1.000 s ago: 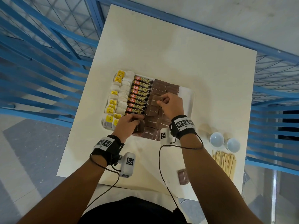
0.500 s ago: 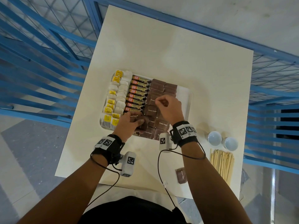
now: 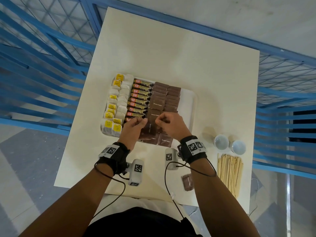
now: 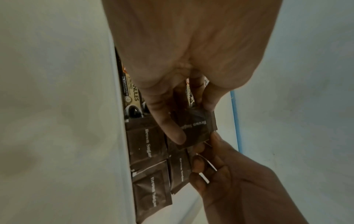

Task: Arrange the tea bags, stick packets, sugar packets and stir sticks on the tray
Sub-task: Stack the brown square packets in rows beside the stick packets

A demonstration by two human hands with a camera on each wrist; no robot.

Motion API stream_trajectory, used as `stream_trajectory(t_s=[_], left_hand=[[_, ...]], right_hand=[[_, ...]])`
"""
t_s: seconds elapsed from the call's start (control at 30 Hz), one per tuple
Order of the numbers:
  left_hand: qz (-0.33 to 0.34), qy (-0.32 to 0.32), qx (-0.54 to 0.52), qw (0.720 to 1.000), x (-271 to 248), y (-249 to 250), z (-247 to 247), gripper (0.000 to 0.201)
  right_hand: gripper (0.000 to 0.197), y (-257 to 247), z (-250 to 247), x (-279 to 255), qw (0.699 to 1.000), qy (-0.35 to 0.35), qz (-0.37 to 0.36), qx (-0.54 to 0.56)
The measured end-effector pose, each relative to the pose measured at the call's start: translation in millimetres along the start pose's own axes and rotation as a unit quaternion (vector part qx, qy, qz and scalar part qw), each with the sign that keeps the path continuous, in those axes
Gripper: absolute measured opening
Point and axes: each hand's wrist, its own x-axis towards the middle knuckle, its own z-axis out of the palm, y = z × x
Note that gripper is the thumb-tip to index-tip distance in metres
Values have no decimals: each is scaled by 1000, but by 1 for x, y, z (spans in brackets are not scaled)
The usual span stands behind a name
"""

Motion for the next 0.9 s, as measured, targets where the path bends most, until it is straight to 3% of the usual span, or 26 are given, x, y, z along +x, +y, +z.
stream_trajectory(t_s=[0.23, 0.47, 0.67, 0.8, 0.9], left_hand=[[-10, 36, -75, 996, -3, -3, 7, 12], [17, 38, 19, 999, -5, -11, 9, 6], [27, 17, -5, 999, -6, -10, 13, 7], [36, 15, -26, 999, -2, -6, 16, 9], [29, 13, -30, 999, 0, -3, 20, 14]], right_hand=[[19, 10, 4, -8, 998, -51, 12, -33], [8, 15, -3, -11, 999, 24, 13, 19], [11, 14, -7, -14, 983, 91, 44, 151], [23, 12, -8, -14, 992, 42, 61, 101], [18, 12, -11, -10, 995, 37, 48, 82]])
